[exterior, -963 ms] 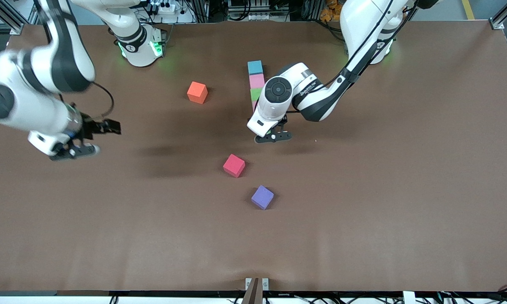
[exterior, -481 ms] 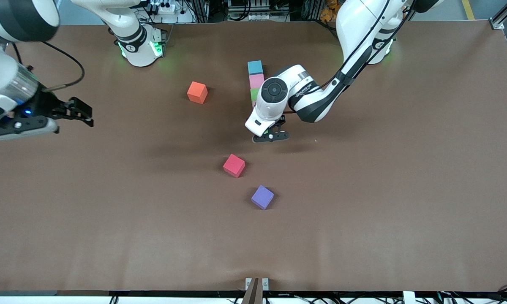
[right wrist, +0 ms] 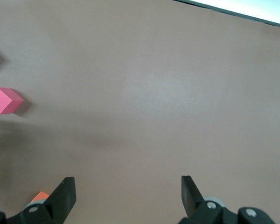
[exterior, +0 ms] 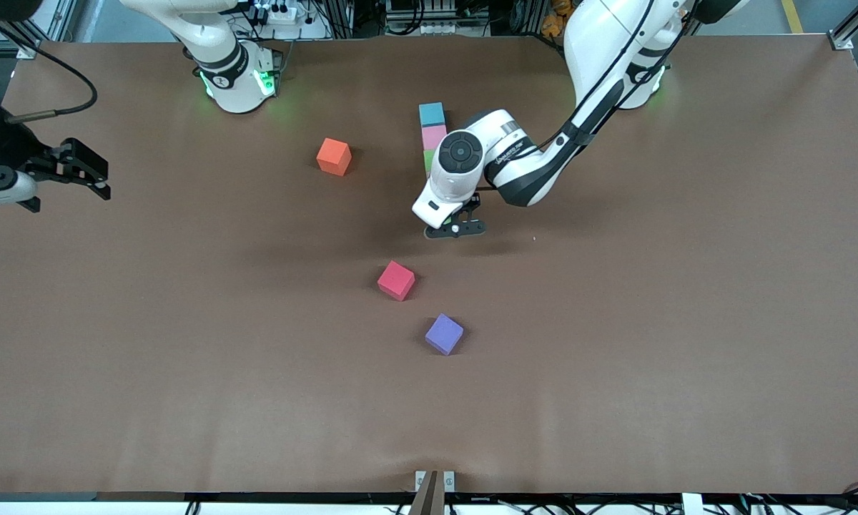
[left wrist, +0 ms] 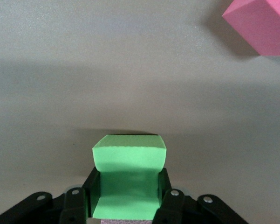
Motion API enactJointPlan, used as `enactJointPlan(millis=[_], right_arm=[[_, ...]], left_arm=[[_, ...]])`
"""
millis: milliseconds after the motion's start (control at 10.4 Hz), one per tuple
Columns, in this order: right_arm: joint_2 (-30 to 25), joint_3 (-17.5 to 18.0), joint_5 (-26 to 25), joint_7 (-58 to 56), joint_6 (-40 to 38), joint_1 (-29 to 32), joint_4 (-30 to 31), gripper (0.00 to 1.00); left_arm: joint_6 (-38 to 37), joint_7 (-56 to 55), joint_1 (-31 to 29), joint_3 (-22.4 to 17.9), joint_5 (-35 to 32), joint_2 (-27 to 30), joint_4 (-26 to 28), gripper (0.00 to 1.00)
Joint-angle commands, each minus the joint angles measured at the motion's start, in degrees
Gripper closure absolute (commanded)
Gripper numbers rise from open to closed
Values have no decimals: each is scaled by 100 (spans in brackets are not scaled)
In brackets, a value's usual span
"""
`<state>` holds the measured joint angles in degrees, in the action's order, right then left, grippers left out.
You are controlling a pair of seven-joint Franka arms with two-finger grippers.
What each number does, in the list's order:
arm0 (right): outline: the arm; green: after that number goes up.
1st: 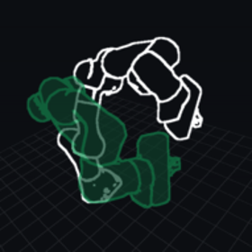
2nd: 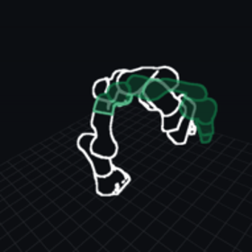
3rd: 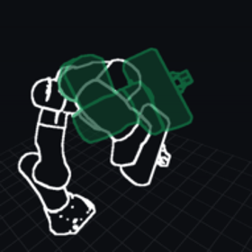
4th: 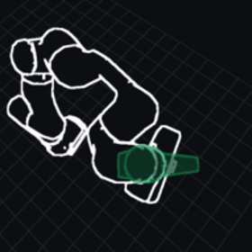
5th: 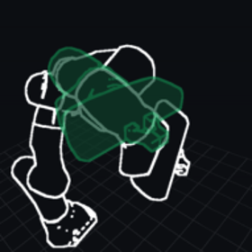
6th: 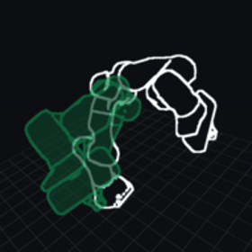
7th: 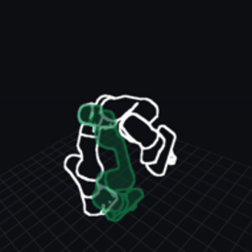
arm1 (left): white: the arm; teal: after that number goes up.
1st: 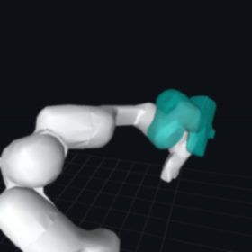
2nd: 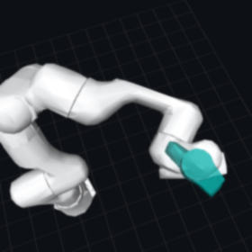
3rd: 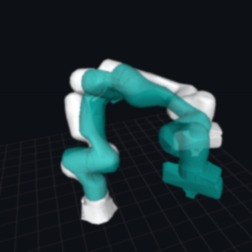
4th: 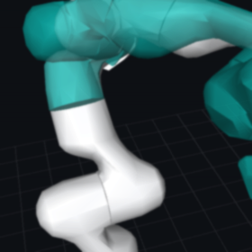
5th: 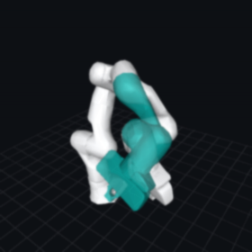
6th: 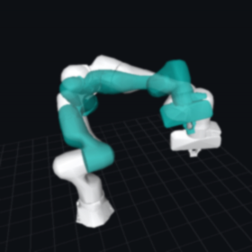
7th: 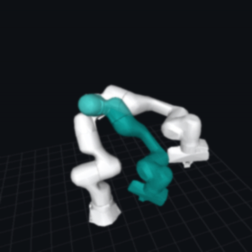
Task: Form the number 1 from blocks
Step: 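Lower the green cube at the line's end and open the left gripper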
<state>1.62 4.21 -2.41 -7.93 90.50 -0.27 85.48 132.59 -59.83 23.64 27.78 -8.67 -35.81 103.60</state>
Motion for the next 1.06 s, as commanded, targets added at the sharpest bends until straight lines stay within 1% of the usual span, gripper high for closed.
enactJointPlan(millis=[0,193,385,481,674,867,963], right_arm=[[154,159,-85,176,-138,89,-399,0],[163,98,440,301,-138,167,-445,0],[163,107,443,415,-155,203,-383,0],[163,107,434,529,-338,212,-383,0],[93,98,443,635,-638,212,-401,0],[23,107,443,609,-761,256,-427,0],[-47,107,417,618,-744,256,-427,0]], left_arm=[[82,-222,35,-18,-171,12,20,0],[56,-222,35,-18,-179,82,20,0],[-110,-222,-17,-9,-171,484,-23,0],[-302,-196,-35,-9,-171,783,-59,0],[-549,-126,-280,-18,-171,1415,-85,0],[-830,23,-561,-27,-136,1961,-129,0],[-1067,424,-745,-36,-83,2233,-164,0]])
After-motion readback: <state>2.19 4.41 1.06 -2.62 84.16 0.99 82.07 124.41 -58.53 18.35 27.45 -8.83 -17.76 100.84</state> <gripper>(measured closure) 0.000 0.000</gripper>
